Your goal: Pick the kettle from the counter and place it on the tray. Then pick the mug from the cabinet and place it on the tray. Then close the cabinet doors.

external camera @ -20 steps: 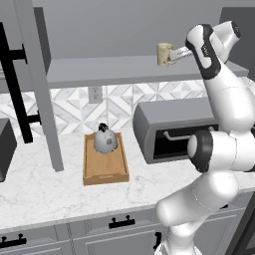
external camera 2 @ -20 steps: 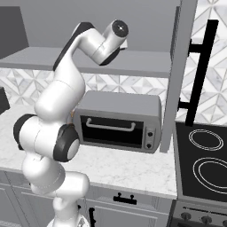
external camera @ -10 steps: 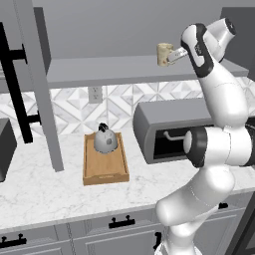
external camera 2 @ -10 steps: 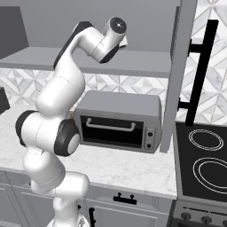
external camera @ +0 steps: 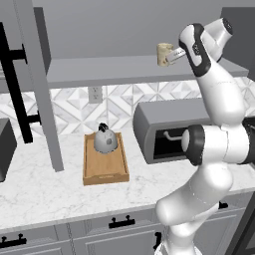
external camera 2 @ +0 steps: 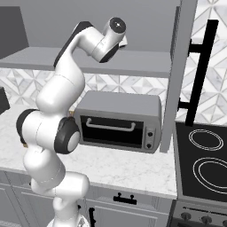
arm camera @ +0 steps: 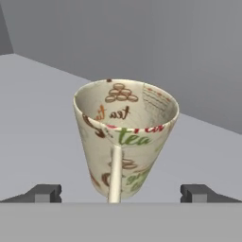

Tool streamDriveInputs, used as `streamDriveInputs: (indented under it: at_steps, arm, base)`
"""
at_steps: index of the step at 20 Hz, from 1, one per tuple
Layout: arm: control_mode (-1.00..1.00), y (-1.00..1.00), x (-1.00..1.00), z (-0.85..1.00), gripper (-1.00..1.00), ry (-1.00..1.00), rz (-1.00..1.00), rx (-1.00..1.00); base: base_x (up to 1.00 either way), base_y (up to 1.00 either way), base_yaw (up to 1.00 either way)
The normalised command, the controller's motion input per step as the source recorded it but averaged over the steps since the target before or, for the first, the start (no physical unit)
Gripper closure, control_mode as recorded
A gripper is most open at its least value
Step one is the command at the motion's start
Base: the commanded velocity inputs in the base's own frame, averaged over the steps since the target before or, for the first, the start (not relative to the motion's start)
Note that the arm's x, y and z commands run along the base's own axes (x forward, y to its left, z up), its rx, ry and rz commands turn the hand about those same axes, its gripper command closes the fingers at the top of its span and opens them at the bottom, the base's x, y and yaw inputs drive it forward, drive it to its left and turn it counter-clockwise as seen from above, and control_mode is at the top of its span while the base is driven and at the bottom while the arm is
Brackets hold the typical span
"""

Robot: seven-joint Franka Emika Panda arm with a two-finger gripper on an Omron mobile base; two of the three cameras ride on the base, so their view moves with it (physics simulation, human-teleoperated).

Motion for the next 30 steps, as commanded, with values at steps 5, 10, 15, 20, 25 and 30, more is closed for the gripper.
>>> streamDriveInputs:
  at_steps: [5, 10, 15, 20, 25, 30]
  arm:
    - [-1.00, 0.04, 0.06, -0.01, 1.00, 0.00, 0.00, 0.00]
    - [-1.00, 0.01, 0.02, -0.03, 1.00, 0.00, 0.00, 0.00]
    - [-1.00, 0.00, -0.02, 0.00, 1.00, 0.00, 0.03, 0.00]
    - [-1.00, 0.00, -0.53, 0.07, 1.00, 0.00, 0.05, 0.01]
    - [-1.00, 0.07, -0.82, 0.07, 1.00, 0.00, 0.00, 0.00]
    - [-1.00, 0.28, -0.96, 0.04, 1.00, 0.00, 0.00, 0.00]
  base:
    - [0.00, 0.00, 0.00]
    - [0.00, 0.00, 0.00]
    - [0.00, 0.00, 0.00]
    - [0.00, 0.00, 0.00]
    - [0.00, 0.00, 0.00]
    - [0.00, 0.00, 0.00]
